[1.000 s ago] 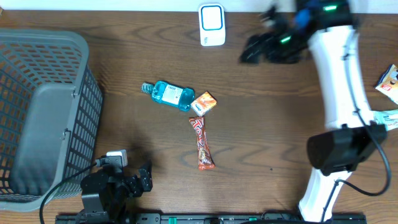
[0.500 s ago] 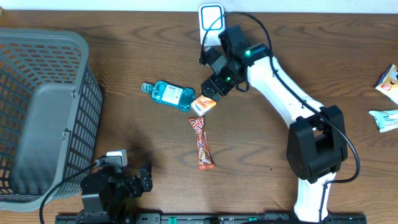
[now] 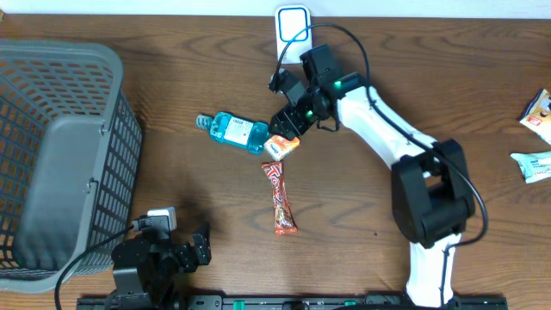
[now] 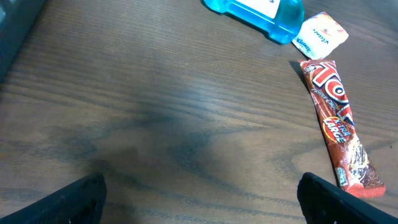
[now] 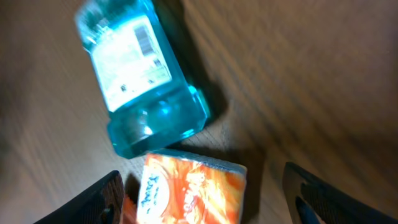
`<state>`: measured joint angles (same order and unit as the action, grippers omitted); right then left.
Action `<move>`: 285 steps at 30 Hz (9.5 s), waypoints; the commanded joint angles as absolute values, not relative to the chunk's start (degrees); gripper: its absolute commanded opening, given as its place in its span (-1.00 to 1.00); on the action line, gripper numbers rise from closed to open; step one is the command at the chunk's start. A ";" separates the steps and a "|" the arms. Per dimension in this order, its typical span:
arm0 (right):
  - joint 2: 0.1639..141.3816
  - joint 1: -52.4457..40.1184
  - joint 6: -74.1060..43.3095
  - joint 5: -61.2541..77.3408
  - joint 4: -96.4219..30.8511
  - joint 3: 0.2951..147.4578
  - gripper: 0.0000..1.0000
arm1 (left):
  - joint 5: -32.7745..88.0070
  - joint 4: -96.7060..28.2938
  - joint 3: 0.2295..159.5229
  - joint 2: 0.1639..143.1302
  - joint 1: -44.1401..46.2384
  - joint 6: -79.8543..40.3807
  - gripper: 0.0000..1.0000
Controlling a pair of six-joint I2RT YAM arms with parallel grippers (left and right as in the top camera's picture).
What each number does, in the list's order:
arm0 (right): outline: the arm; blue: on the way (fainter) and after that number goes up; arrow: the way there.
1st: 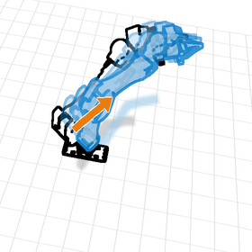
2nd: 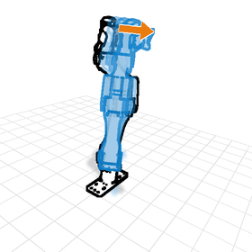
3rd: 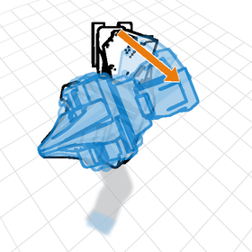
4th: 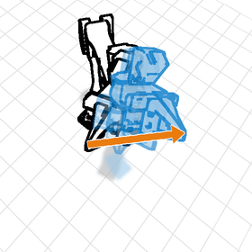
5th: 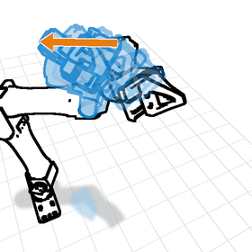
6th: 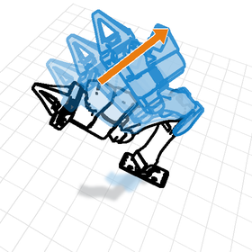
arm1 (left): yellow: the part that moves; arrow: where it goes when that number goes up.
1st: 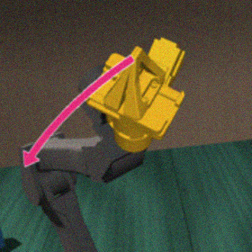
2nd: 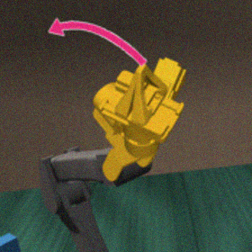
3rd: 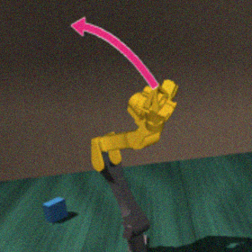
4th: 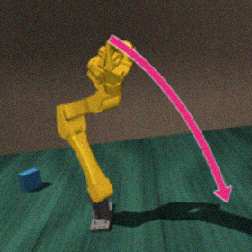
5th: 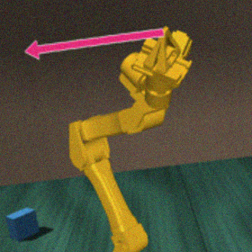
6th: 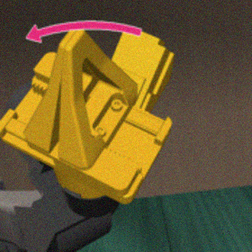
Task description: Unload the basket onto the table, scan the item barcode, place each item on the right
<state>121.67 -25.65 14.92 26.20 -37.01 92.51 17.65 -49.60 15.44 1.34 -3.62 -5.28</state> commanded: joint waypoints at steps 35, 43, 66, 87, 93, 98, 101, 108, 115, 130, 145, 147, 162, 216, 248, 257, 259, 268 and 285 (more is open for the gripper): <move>127.46 -12.23 -8.36 48.25 -85.86 109.84 -0.97 | 17.45 -50.13 15.53 1.04 -3.40 -4.97 0.96; 127.46 -8.78 -11.35 50.04 -97.54 109.43 -0.97 | 17.45 -50.11 15.53 1.04 -3.40 -4.97 0.96; 123.98 -19.49 -11.86 44.95 -97.56 90.61 -0.97 | 17.45 -50.13 15.53 1.04 -3.40 -4.97 0.96; 112.05 -20.71 -11.73 49.56 -97.56 68.55 -0.97 | 17.45 -50.13 15.53 1.04 -3.40 -4.97 0.95; 111.31 -19.35 -11.75 60.12 -93.17 68.69 -0.98 | 17.45 -50.11 15.53 1.04 -3.40 -4.97 0.95; 111.33 -16.58 -12.99 69.67 -73.17 68.69 -0.98 | 17.45 -50.11 15.53 1.04 -3.40 -4.97 0.96; 111.33 -14.74 -17.72 71.50 -55.07 68.69 -0.97 | 17.45 -50.13 15.53 1.04 -3.40 -4.97 0.95; 111.33 -12.88 -19.73 70.87 -5.37 68.69 -0.97 | 17.45 -50.11 15.53 1.04 -3.40 -4.97 0.96; 111.33 -14.35 -15.97 43.99 23.92 68.69 -0.98 | 17.45 -50.11 15.53 1.04 -3.40 -4.97 0.96; 119.70 -19.31 -10.02 5.04 54.52 70.57 -0.97 | 17.45 -50.11 15.53 1.04 -3.40 -4.97 0.96; 148.99 -18.83 -10.22 4.56 47.59 108.92 -0.98 | 17.45 -50.11 15.53 1.04 -3.40 -4.97 0.95; 151.72 -18.85 -10.22 4.56 45.91 112.18 -0.98 | 17.45 -50.11 15.53 1.04 -3.40 -4.97 0.96; 150.41 -16.80 -13.06 13.23 41.93 114.17 -0.98 | 17.45 -50.13 15.53 1.04 -3.40 -4.97 0.96; 109.56 7.09 -0.47 49.34 -46.17 110.26 0.98 | 17.45 -50.13 15.53 1.04 -3.40 -4.97 0.96; 116.92 -33.41 25.47 23.11 -73.10 95.29 0.99 | 17.45 -50.13 15.53 1.04 -3.40 -4.97 0.96; 117.71 -32.84 36.29 27.18 -60.80 87.31 0.98 | 17.45 -50.13 15.53 1.04 -3.40 -4.97 0.96; 118.10 -32.84 38.50 27.24 -60.80 87.31 0.99 | 17.45 -50.11 15.53 1.04 -3.40 -4.97 0.96; 122.54 -32.77 44.99 32.29 -61.95 87.29 0.99 | 17.45 -50.11 15.53 1.04 -3.40 -4.97 0.96; 130.87 -32.53 41.34 32.51 -64.82 88.53 -0.98 | 17.45 -50.13 15.53 1.04 -3.40 -4.97 0.96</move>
<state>128.75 -32.69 45.28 35.44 -64.90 88.07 17.65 -49.60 15.44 1.34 -3.62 -5.28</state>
